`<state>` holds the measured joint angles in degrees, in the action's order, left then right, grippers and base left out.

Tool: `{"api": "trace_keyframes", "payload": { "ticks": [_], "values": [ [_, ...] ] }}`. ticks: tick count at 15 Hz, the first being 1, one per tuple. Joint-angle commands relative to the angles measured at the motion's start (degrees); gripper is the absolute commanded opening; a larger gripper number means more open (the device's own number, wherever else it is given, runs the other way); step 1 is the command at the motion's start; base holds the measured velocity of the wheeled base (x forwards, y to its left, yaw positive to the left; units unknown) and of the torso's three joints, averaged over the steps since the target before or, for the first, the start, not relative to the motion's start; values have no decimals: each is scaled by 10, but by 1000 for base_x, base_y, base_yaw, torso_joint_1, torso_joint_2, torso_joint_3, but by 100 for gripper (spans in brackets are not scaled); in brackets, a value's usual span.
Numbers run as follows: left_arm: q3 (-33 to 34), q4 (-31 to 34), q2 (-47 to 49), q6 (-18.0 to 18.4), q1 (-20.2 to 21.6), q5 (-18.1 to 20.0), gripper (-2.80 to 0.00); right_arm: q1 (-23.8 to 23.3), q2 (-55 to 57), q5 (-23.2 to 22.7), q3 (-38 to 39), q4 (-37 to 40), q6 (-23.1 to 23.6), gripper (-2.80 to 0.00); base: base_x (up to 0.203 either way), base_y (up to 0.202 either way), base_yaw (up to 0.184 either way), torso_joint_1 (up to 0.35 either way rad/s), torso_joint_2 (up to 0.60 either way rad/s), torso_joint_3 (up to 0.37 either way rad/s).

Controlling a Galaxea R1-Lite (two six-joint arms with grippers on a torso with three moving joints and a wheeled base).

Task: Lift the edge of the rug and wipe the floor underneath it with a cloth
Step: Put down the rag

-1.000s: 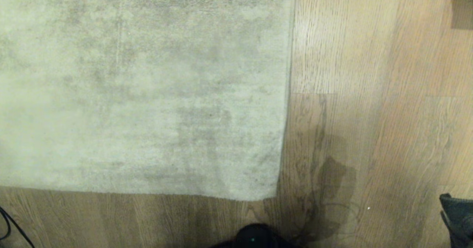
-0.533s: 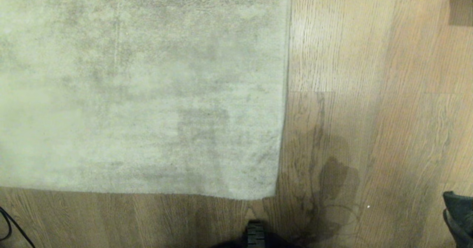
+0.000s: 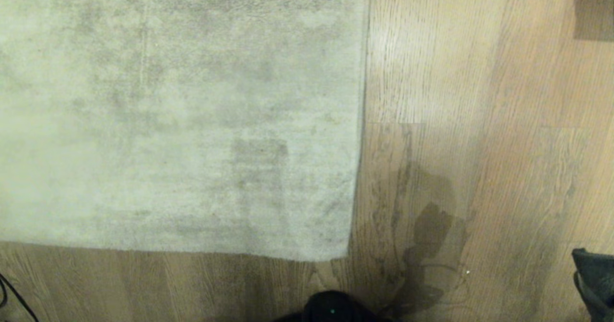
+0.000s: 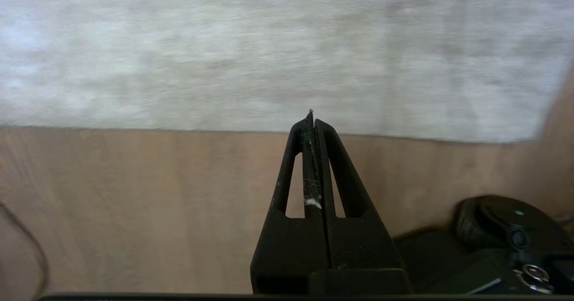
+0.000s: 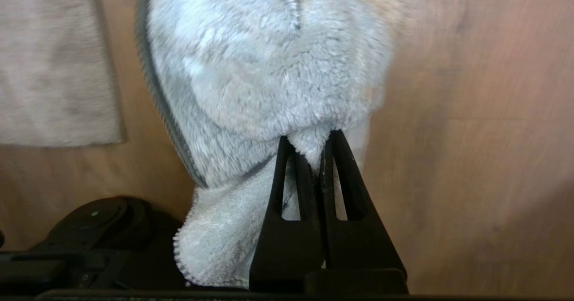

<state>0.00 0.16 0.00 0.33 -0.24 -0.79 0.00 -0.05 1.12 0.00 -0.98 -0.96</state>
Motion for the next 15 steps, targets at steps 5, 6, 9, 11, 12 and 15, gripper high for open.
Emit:
{"api": "trace_keyframes", "payload": {
  "ticks": [5,6,9,11,12,15],
  "values": [
    [0,0,0,1,0,0,-280,0,0,0,0,0,-1,-280,0,-194,0,1,2,4],
    [0,0,0,1,0,0,-280,-1,0,0,0,0,0,-280,0,-195,0,-2,3,2],
    [0,0,0,0,0,0,-280,0,0,0,0,0,0,-280,0,-193,-1,5,1,3],
    [0,0,0,1,0,0,-280,0,0,0,0,0,0,-280,0,-196,2,1,2,2],
    [0,0,0,1,0,0,-280,0,0,0,0,0,-1,-280,0,-186,0,1,-1,2],
    [0,0,0,0,0,0,-280,0,0,0,0,0,0,-280,0,-81,-1,1,3,2]
  ]
}}
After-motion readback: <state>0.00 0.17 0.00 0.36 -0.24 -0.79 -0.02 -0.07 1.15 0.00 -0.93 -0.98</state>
